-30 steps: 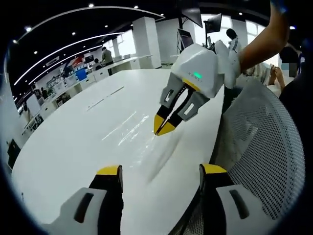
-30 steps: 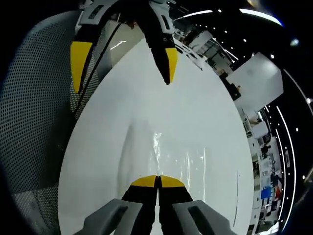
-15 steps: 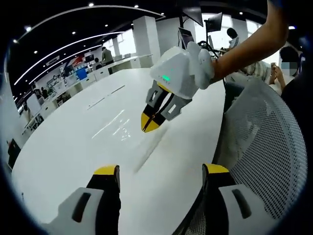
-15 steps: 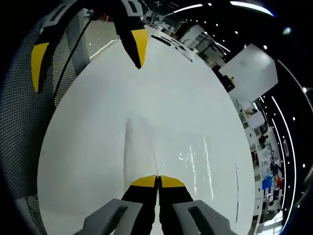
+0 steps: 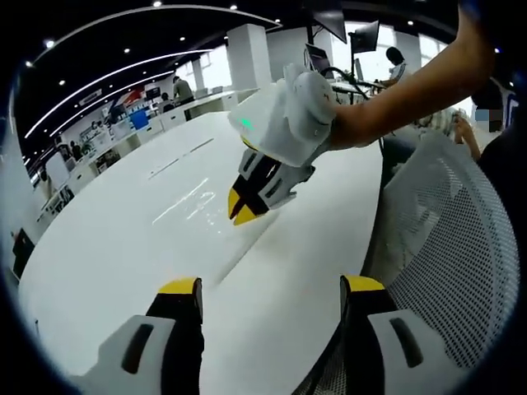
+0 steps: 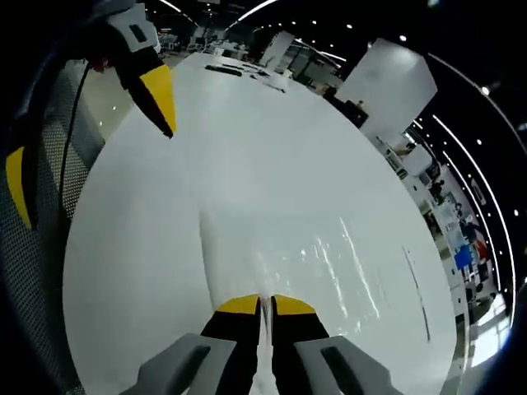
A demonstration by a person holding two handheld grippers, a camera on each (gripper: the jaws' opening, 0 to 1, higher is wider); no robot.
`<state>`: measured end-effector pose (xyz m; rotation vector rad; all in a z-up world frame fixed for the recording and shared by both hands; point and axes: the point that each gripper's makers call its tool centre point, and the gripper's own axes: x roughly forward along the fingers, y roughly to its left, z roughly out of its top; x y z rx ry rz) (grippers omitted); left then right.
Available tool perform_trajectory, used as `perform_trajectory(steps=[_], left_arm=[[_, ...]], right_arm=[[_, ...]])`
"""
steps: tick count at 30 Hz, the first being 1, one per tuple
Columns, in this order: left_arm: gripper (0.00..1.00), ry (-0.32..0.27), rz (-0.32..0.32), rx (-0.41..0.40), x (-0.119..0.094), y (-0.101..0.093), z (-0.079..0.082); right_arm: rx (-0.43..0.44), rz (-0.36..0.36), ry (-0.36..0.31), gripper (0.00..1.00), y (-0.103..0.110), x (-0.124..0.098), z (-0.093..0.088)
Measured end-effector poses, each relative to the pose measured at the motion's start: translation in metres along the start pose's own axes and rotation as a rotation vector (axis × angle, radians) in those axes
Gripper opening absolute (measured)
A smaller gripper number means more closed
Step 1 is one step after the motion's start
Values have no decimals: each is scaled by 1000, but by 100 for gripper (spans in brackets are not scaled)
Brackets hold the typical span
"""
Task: Open the resealable bag by pulling the two sides of the seal apart until the entire bag opening is separated and visibly accessible.
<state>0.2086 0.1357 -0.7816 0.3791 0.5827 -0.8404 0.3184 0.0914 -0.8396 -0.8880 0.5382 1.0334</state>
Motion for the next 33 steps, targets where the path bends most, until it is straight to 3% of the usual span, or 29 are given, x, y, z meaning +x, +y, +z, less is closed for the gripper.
perform_trajectory(steps=[7, 15, 26, 33], left_arm=[[66, -2, -6, -20, -1, 0, -1], [67, 4, -2, -24, -2, 0, -1], [68, 7, 3, -25, 0, 0, -1], [70, -17, 33, -65, -2, 14, 4]], right_arm=[[116, 10, -15, 1, -6, 7, -1], [360, 45, -48, 9, 3, 1, -6], [438, 57, -69, 27, 9, -15, -9], [486, 52, -50, 33, 14, -28, -20]])
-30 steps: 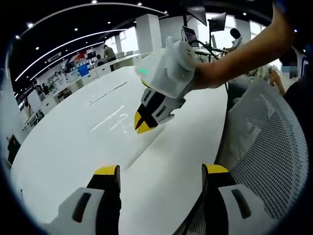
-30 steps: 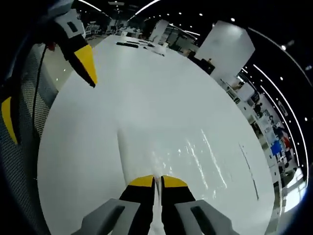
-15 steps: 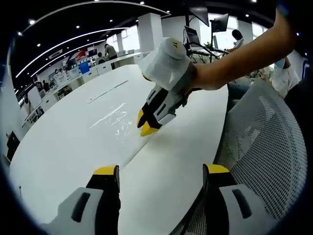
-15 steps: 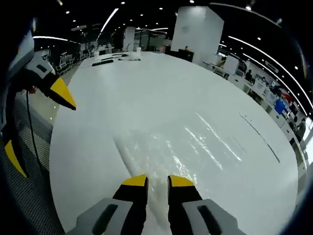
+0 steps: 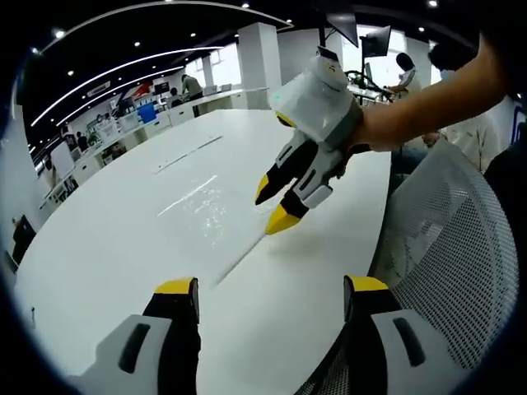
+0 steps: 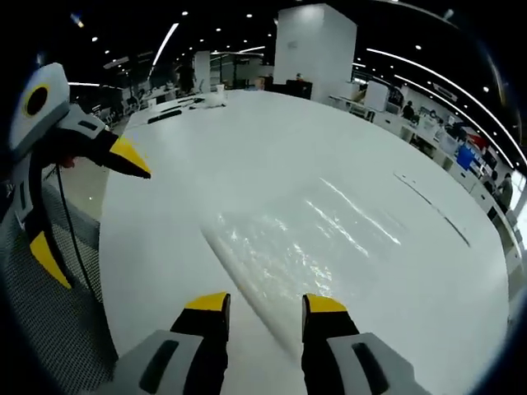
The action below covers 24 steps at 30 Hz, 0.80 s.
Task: Open the resealable bag by pulling the two sides of the seal apart until the entire bag opening is separated and visibly accessible.
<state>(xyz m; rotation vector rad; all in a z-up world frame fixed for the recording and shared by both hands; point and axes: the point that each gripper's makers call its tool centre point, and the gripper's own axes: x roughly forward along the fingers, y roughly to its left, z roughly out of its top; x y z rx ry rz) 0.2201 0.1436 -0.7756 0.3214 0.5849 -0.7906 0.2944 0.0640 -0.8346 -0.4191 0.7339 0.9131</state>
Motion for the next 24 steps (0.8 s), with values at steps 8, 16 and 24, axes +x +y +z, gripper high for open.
perform_trajectory(steps=[8, 16, 24], left_arm=[[71, -62, 24, -55, -4, 10, 15], [74, -115, 38, -87, -10, 16, 27], [76, -132, 53, -139, -17, 22, 22]], right_arm=[[109, -5, -89, 38, 4, -21, 5], [192, -28, -123, 44, 8, -41, -6], [334, -69, -228, 58, 3, -63, 1]])
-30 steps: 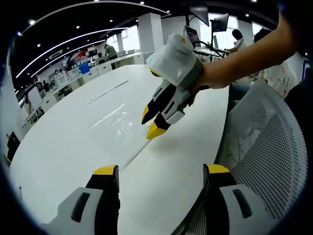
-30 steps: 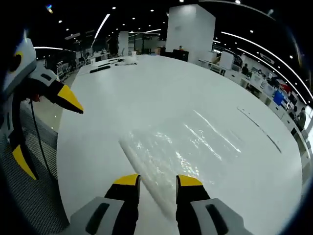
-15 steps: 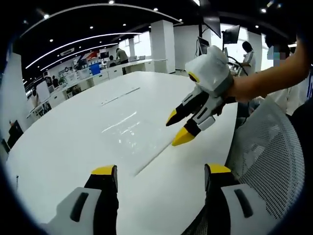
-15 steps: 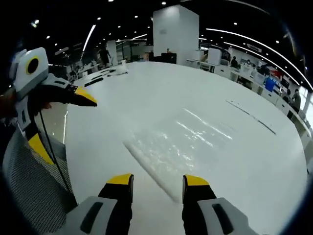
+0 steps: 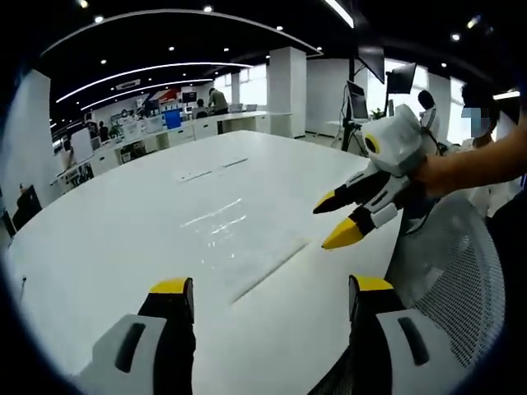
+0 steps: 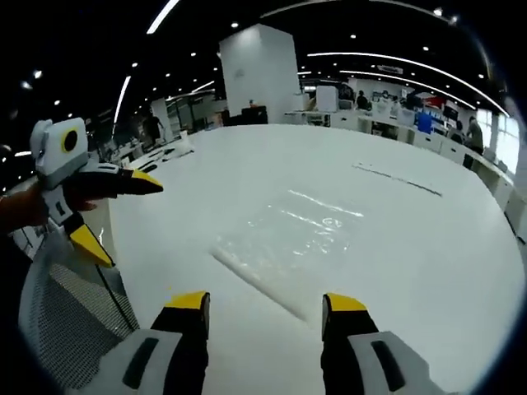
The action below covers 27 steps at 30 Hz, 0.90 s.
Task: Open the resealable bag by pulling the two sides of the seal apart until the entire bag opening is separated and visibly accessible.
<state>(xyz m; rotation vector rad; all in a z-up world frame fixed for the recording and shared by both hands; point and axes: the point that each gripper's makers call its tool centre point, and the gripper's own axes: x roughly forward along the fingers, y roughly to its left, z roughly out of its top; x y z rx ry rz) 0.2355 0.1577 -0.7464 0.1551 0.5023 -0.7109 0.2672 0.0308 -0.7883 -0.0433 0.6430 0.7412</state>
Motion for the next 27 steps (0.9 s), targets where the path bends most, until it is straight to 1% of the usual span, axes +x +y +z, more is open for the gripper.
perform_trajectory(steps=[1, 2, 5, 6, 9, 11, 13, 16, 18, 20, 21, 22, 24, 27], left_arm=[[76, -5, 4, -5, -2, 1, 0], [77, -9, 9, -8, -3, 2, 0], [76, -34, 45, -4, -7, 7, 0], [77, -37, 48, -9, -8, 8, 0], [79, -51, 61, -33, -12, 10, 0], [80, -55, 63, -44, -14, 11, -1], [82, -48, 58, -55, -14, 10, -4], [84, -57, 63, -87, -18, 10, -6], [85, -72, 67, -104, -21, 11, -6], [88, -82, 69, -101, -23, 10, -6], [91, -96, 72, -85, -23, 10, -5], [93, -93, 72, -85, -23, 10, -6], [96, -89, 67, -86, -22, 9, -7], [97, -95, 65, -86, -23, 9, -6]], right_arm=[[33, 4, -27, 61, 2, -4, 5], [46, 6, -41, 63, 4, -7, 8], [55, -2, -70, 69, 6, -16, 13], [65, -4, -81, 70, 7, -20, 14], [74, -2, -97, 72, 12, -29, 14], [82, 2, -133, 71, 14, -35, 17], [119, 7, -163, 72, 15, -41, 20], [115, -7, -165, 73, 13, -46, 16], [130, -13, -171, 74, 12, -49, 13], [158, -11, -192, 74, 12, -52, 15], [159, -15, -207, 74, 12, -53, 17], [157, -15, -207, 75, 12, -53, 18], [142, -17, -216, 79, 14, -53, 20], [123, -21, -214, 85, 16, -52, 20]])
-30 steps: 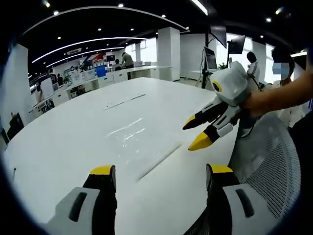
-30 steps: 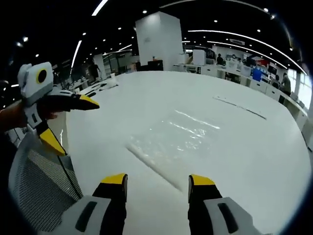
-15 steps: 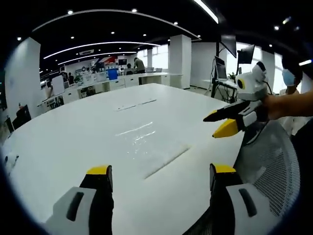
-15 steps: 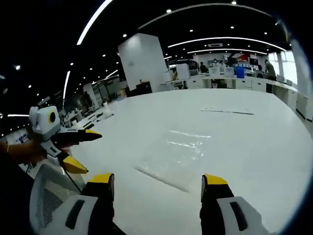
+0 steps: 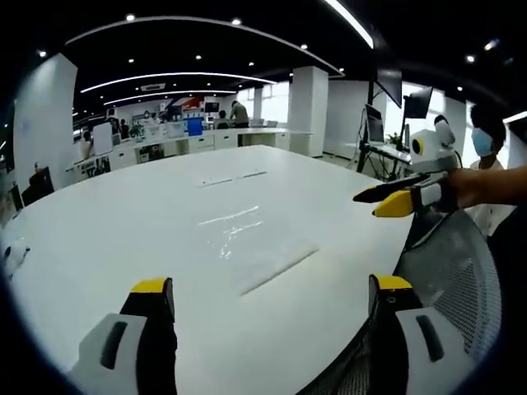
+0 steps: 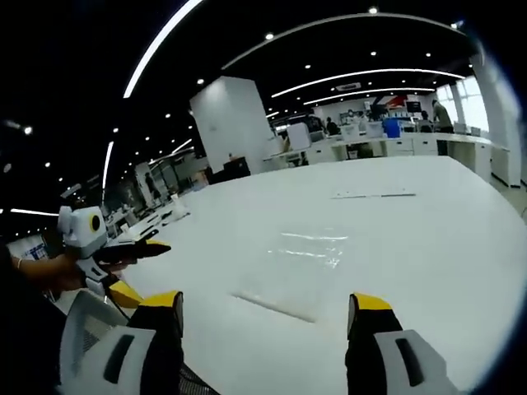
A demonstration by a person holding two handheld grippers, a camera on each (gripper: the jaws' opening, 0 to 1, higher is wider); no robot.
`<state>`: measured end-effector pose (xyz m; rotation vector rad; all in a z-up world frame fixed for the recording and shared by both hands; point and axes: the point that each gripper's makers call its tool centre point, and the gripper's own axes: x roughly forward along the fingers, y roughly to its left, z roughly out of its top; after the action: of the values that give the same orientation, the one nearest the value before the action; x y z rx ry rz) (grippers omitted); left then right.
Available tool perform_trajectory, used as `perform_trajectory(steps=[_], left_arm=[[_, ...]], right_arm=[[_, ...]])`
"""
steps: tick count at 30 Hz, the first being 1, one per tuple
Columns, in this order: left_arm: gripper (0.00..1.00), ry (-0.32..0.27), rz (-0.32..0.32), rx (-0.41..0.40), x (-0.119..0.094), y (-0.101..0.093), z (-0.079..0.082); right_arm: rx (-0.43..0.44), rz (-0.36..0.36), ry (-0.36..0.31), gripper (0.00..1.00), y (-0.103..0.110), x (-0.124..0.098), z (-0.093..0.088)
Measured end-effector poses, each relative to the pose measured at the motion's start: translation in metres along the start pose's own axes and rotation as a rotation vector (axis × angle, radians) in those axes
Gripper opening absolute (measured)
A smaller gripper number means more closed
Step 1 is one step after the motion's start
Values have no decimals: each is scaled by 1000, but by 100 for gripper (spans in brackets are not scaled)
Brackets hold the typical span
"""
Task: Open the resealable bag by pulling the two sides of the seal apart until the entire bag opening is separated and visibly accessible.
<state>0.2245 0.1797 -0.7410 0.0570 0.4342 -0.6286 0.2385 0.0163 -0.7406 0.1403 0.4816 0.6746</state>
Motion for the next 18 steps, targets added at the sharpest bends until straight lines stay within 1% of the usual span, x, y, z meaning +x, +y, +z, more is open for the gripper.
perform_trajectory(steps=[3, 7, 11, 18], left_arm=[[98, -5, 7, -3, 0, 1, 1], [99, -10, 12, -8, -1, 1, 1], [98, 1, 14, -2, -1, 0, -3], [97, 11, 9, -11, -3, -2, -7]], right_arm=[[-36, -11, 11, 88, -1, 0, -4], [-43, 0, -5, 87, 2, -1, -3], [-35, -2, -12, 87, 2, 0, -3], [-23, -7, 28, 86, 3, -1, -17]])
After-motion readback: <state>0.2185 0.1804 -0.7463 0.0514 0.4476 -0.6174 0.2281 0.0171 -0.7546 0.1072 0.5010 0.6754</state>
